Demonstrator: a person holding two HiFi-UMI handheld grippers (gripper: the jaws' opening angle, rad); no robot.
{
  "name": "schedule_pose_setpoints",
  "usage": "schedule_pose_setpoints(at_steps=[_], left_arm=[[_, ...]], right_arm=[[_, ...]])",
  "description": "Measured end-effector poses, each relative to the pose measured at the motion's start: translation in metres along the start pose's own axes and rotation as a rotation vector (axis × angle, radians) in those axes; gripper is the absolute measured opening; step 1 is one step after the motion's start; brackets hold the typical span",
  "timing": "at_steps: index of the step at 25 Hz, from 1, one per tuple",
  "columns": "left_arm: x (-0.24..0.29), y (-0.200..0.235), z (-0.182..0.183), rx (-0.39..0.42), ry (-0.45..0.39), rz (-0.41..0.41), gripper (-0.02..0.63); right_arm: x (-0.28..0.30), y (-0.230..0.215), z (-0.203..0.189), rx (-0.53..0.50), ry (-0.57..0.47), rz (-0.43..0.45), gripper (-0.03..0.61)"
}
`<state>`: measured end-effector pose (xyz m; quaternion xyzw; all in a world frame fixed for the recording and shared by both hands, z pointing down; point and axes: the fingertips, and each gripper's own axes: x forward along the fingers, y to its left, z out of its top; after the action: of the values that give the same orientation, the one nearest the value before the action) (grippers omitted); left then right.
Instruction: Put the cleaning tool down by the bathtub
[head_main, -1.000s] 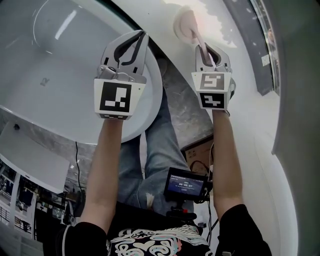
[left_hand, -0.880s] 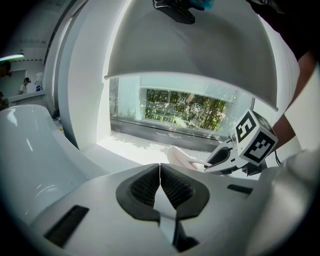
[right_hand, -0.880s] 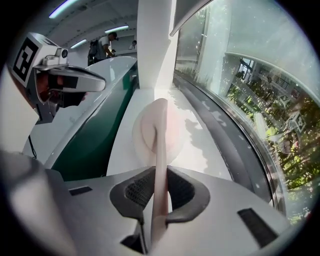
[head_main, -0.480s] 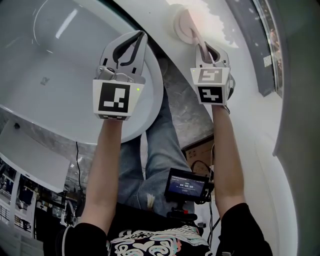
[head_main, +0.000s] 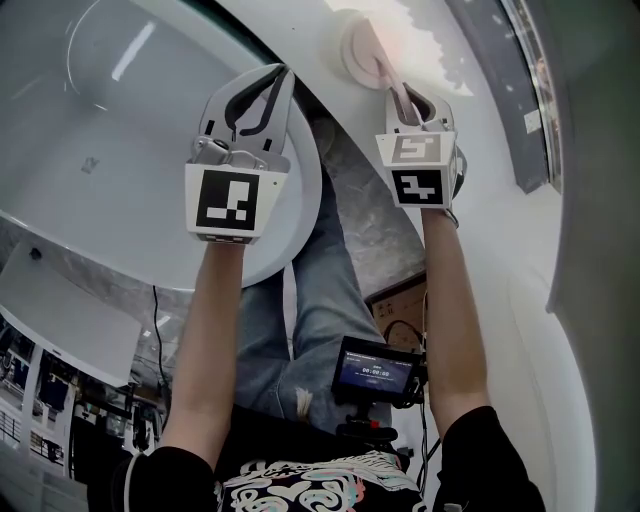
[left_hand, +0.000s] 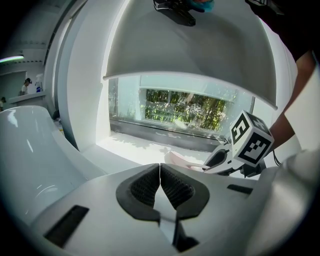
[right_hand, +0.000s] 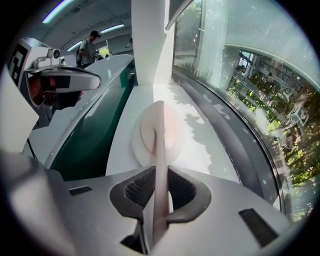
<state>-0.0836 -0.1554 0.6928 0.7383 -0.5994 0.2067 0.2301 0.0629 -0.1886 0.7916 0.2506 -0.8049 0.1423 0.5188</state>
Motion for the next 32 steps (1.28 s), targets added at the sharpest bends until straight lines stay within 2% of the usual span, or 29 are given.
schedule_pose_setpoints(at_steps=[6, 11, 17, 20, 22, 28, 32], left_arm=[[0.002, -0.003, 0.008, -0.01, -0.084, 0.025, 0.018], [-0.005, -0.005, 0.003, 0.003, -0.08, 0.021, 0.018], [-0.017, -0.001, 0.003, 0.013, -0.076, 0.013, 0.018], [-0.023, 0.002, 0.003, 0.015, -0.035, 0.019, 0.018], [-0.025, 0.002, 0.003, 0.013, -0.04, 0.017, 0.018], [-0.032, -0.001, 0.005, 0.012, -0.06, 0.005, 0.018], [-0.04, 0.001, 0.009, 0.024, -0.06, 0.004, 0.018]], right_arm=[[-0.003, 0.005, 0.003, -0.021, -0.012, 0.038, 0.08], [-0.011, 0.003, -0.002, -0.006, -0.014, 0.029, 0.08], [-0.027, 0.005, -0.002, -0.037, -0.021, 0.017, 0.08], [-0.033, 0.005, -0.001, -0.038, -0.028, 0.01, 0.08], [-0.037, 0.004, 0.001, -0.035, -0.035, 0.004, 0.08], [-0.05, 0.0, 0.005, 0.003, -0.08, -0.052, 0.08], [-0.065, -0.002, 0.02, 0.004, -0.137, -0.086, 0.08]])
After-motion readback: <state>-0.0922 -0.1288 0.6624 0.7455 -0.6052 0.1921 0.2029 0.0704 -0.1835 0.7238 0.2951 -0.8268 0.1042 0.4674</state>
